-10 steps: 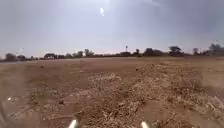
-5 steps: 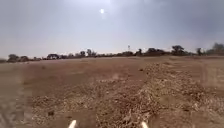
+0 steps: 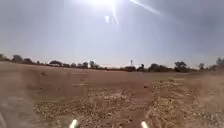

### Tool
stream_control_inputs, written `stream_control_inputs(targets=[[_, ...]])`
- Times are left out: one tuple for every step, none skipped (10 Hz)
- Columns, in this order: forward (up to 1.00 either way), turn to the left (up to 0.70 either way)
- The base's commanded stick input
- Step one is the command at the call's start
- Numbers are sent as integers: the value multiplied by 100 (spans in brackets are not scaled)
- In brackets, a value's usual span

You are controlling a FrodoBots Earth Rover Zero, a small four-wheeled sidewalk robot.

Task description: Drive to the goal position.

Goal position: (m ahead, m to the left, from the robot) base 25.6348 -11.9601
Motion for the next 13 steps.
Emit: stream_control_inputs(targets=[[70, 0], [70, 0], [70, 0], [70, 0], [70, 0], [70, 0], [70, 0], [70, 0], [70, 0], [70, 0], [70, 0], [70, 0], [70, 0]])
